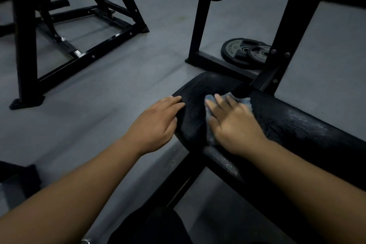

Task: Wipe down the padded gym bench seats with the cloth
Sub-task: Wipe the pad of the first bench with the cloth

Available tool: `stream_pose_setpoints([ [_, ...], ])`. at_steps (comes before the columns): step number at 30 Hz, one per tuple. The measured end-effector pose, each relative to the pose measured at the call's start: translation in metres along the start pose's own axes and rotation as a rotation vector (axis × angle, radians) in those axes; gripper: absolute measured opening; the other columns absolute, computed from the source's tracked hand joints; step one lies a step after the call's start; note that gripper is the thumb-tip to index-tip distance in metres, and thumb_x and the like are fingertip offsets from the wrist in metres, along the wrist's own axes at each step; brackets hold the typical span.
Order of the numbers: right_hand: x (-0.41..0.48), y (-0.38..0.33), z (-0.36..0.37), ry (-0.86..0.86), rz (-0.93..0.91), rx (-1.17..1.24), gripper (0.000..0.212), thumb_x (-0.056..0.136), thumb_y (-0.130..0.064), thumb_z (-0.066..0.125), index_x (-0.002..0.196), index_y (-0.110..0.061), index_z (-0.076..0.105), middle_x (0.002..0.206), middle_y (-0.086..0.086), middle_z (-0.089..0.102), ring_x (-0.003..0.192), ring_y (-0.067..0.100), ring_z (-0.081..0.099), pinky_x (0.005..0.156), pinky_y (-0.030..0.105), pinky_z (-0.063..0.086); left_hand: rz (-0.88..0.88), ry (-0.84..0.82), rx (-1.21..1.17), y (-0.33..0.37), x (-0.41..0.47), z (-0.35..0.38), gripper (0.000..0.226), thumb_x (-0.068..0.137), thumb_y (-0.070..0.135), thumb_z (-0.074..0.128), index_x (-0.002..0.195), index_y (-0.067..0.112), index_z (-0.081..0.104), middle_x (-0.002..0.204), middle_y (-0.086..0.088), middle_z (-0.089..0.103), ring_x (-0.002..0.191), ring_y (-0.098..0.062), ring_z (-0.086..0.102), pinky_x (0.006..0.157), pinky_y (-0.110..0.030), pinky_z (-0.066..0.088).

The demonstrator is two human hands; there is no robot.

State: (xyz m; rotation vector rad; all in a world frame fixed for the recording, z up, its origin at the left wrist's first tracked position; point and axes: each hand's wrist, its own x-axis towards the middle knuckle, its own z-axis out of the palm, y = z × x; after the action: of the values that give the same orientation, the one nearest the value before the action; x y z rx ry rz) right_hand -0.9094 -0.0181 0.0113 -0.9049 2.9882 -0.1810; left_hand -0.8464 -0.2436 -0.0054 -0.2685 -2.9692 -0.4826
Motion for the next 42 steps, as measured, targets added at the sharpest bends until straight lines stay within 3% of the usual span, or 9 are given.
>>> stream_pose_setpoints([
  [2,-0.003,-0.021,0.004,0.017,0.055,0.001,0.074,0.092,-0.048,0.008,0.154,-0.018,0.035,0.159,0.011,0.035,0.146,0.037,0.030,0.114,0.052,0.027,0.048,-0.004,0.035,0.012,0.004,0.000,0.059,0.093,0.033,0.029,0.143,0.011,0.051,0.153,-0.006,0.044,0.143,-0.023,0.037,0.119,-0.029,0.021],
  [6,-0.071,-0.009,0.002,-0.059,-0.118,0.037,0.066,0.095,-0.053,0.020,0.155,-0.029,0.032,0.163,-0.001,0.027,0.150,0.025,0.022,0.120,0.044,0.020,0.141,-0.024,0.068,0.038,0.021,0.005,0.058,0.091,0.028,0.032,0.141,0.008,0.054,0.151,-0.010,0.047,0.141,-0.028,0.040,0.118,-0.043,0.032],
  [11,-0.013,0.057,-0.005,-0.018,0.292,-0.008,0.066,0.096,-0.056,0.016,0.157,-0.033,0.018,0.168,0.000,0.013,0.153,0.025,0.012,0.121,0.044,0.012,0.139,-0.065,0.007,0.069,0.041,0.014,0.061,0.087,0.023,0.034,0.145,0.012,0.050,0.156,-0.004,0.041,0.146,-0.022,0.033,0.121,-0.035,0.025],
  [17,-0.078,0.044,-0.008,-0.084,0.001,0.049,0.073,0.089,-0.058,0.005,0.159,-0.037,0.012,0.167,-0.011,0.004,0.154,0.017,0.002,0.122,0.039,0.005,0.143,-0.063,0.001,0.077,0.051,0.020,0.065,0.087,0.033,0.031,0.145,0.011,0.049,0.154,-0.007,0.043,0.144,-0.025,0.035,0.119,-0.040,0.028],
  [22,-0.007,0.090,-0.009,-0.035,0.369,-0.008,0.067,0.095,-0.055,0.015,0.158,-0.032,0.017,0.168,0.001,0.011,0.153,0.026,0.012,0.121,0.045,0.011,0.144,-0.077,0.041,0.080,0.063,0.025,0.073,0.086,0.043,0.021,0.150,0.017,0.043,0.159,-0.001,0.035,0.149,-0.020,0.026,0.121,-0.044,0.024],
  [26,-0.068,0.054,-0.004,-0.048,0.017,0.010,0.069,0.093,-0.055,0.008,0.159,-0.036,0.011,0.167,-0.009,0.002,0.154,0.018,0.000,0.124,0.043,0.004,0.157,-0.079,0.035,0.090,0.071,0.031,0.076,0.085,0.046,0.017,0.150,0.016,0.043,0.159,-0.003,0.034,0.149,-0.022,0.025,0.122,-0.040,0.021],
  [32,-0.029,0.096,-0.010,-0.046,0.332,-0.051,0.071,0.091,-0.054,0.012,0.159,-0.032,0.015,0.168,-0.001,0.009,0.154,0.025,0.008,0.121,0.045,0.009,0.203,-0.102,0.091,0.103,0.070,0.036,0.072,0.089,0.043,0.016,0.151,0.017,0.041,0.161,-0.003,0.031,0.150,-0.020,0.022,0.123,-0.037,0.017],
  [37,-0.098,0.063,-0.010,-0.092,0.001,-0.010,0.072,0.091,-0.056,0.006,0.160,-0.034,0.008,0.168,-0.008,0.000,0.154,0.017,-0.002,0.124,0.041,0.003,0.160,-0.094,0.087,0.108,0.068,0.039,0.062,0.094,0.038,0.027,0.151,0.017,0.039,0.161,-0.001,0.031,0.150,-0.017,0.021,0.123,-0.036,0.016],
  [42,-0.063,0.094,-0.011,-0.052,0.293,-0.033,0.067,0.094,-0.053,0.016,0.159,-0.034,0.013,0.168,-0.003,0.008,0.154,0.023,0.007,0.121,0.043,0.006,0.111,-0.108,0.055,0.120,0.063,0.041,0.058,0.097,0.034,0.030,0.152,0.017,0.036,0.162,-0.001,0.028,0.150,-0.018,0.020,0.123,-0.037,0.014],
])
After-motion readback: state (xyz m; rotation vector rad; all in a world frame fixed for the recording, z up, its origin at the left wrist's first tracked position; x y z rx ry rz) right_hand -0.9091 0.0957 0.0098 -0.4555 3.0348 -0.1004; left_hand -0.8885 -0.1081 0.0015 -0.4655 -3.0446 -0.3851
